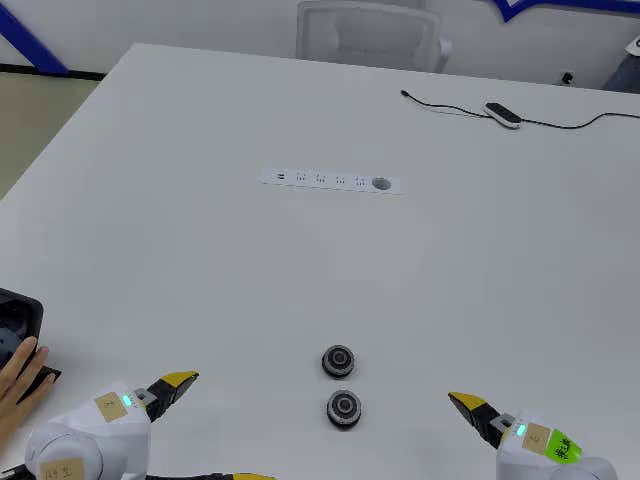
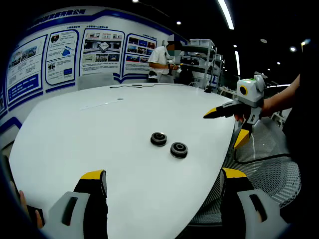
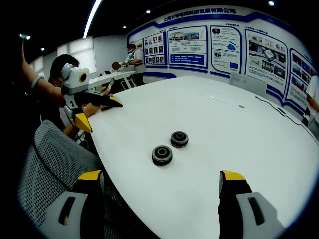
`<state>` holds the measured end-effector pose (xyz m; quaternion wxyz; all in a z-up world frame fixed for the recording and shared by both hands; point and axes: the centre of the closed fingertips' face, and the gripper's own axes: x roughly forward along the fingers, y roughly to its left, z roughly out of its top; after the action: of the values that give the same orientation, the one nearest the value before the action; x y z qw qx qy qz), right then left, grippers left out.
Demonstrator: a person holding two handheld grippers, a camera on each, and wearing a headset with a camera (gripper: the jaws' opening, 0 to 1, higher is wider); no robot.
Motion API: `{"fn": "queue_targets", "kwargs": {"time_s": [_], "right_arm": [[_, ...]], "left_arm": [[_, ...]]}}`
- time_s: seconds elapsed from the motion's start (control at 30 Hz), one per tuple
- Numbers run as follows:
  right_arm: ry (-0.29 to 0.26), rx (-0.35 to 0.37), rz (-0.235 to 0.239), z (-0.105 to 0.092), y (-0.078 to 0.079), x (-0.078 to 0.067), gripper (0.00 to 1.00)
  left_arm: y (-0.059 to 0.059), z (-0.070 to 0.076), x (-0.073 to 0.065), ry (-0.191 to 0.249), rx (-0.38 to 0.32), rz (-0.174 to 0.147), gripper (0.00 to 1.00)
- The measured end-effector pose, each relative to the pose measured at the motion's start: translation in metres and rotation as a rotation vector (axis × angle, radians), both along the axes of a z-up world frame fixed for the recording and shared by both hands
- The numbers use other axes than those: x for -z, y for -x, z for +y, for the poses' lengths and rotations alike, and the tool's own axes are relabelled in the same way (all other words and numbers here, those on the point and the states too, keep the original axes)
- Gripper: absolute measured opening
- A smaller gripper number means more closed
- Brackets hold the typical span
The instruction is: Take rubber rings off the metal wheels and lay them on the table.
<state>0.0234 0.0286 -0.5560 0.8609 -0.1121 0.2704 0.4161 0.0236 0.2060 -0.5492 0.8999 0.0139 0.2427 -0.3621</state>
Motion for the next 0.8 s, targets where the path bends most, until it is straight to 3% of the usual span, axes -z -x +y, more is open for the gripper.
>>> {"fn": "queue_targets", "kwargs": {"time_s": [0.8], "right_arm": [[-0.003,0.006,0.012,0.001,0.0011,0.0023,0.97]], "left_arm": [[-0.0005,-0.0014,-0.0007,0.0,0.007,0.009,0.95]]}}
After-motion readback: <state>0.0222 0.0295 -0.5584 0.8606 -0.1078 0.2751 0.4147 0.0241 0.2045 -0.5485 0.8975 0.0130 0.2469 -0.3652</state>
